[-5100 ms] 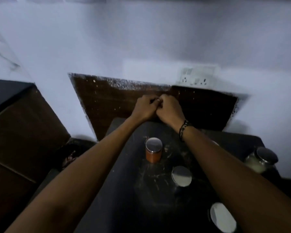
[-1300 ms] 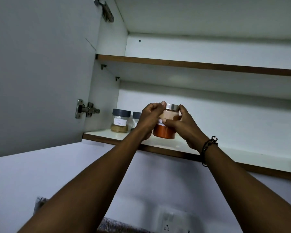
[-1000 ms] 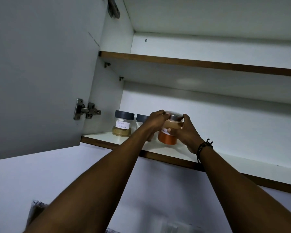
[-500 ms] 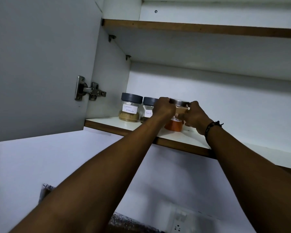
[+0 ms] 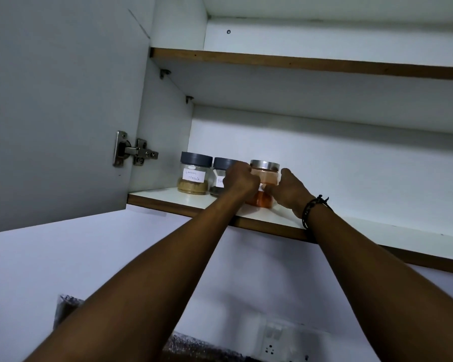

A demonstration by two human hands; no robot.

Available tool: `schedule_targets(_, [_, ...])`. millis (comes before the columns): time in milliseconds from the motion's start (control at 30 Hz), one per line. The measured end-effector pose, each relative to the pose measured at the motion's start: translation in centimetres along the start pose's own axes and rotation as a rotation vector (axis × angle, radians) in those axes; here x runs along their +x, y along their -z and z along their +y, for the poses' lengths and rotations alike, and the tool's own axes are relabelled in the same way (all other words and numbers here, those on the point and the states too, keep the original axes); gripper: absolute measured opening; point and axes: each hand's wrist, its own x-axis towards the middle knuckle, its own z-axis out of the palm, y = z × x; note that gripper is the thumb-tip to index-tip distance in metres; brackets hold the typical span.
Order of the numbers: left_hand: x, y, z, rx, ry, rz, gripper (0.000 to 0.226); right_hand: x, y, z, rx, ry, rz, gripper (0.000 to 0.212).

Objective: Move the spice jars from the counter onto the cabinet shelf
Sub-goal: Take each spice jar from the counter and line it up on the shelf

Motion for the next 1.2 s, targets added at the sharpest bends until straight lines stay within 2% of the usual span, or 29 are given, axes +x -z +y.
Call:
schedule_targets(67, [-0.9, 0.5, 0.2, -0.001, -0.034, 0.004, 0.015, -1.2, 0.1, -0.6, 0.01, 0.017, 0.009, 0.021])
schedule_targets(100, [-1.6, 0.9, 0.4, -0.011, -0.045, 0.003, 0.016, -1.9, 0.2, -0.8, -0.009, 0.036, 0.013, 0.014])
schedule_targets(167, [-3.4, 1.5, 1.0, -0.036, -0.06, 0.003, 0.027, -3.5, 0.3, -1.2, -0.116, 0.064, 0.031, 0.016])
schedule_targets(233, [-5.7, 2.0, 1.6, -0.058, -0.097, -0.008, 0.026, -5.8, 0.7, -1.5, -0.195, 0.075, 0.093, 0.018])
schedule_targets(300, [-7.8, 2.5, 1.8, -0.117, -0.158, -0.011, 0.024, -8.1, 0.9, -1.6, -0.165, 0.127, 0.205, 0.023])
schedule_targets(367, [-10.5, 2.9, 1.6, -0.187, -0.239, -0.022, 0.025, -11.2, 1.1, -1.8, -0.158, 0.189, 0.276, 0.017])
schedule_targets(433, [-14.0, 3.0, 1.1, -0.218, -0.313, -0.038, 0.025, -14.8, 1.1, -1.5, -0.161, 0.219, 0.276, 0.008])
schedule_targets(500, [-17.8, 2.9, -0.1, -0.251, -0.332, -0.045, 0.025, -18.4, 0.5, -0.2, -0.16, 0.211, 0.269, 0.011])
schedule_targets(533, [-19.9, 2.6, -0.9, -0.254, -0.319, -0.058, 0.025, -20.4, 0.0, 0.8, -0.154, 0.188, 0.255, 0.015])
schedule_targets(600, [-23.6, 1.3, -2.8, -0.232, -0.259, -0.127, 0.024, -24.1, -1.4, 3.3, -0.172, 0.115, 0.196, 0.007])
schedule_targets(700, [-29.1, -0.5, -6.1, -0.228, -0.179, -0.238, 0.026, -29.1, -3.9, 7.3, -0.185, 0.002, 0.088, 0.018])
schedule_targets(800, [-35.2, -2.4, -10.2, -0.187, -0.116, -0.382, 0.026, -35.0, -6.5, 11.4, -0.188, -0.131, -0.012, 0.018])
schedule_targets(1000, [-47.0, -5.1, -17.6, -0.102, -0.102, -0.63, 0.029, -47.3, -11.6, 18.1, -0.153, -0.261, -0.164, 0.01])
schedule_targets(1200, [-56.0, -6.5, -23.1, -0.009, 0.014, -0.898, 0.026, -56.6, -15.8, 22.2, -0.25, -0.452, -0.435, 0.047])
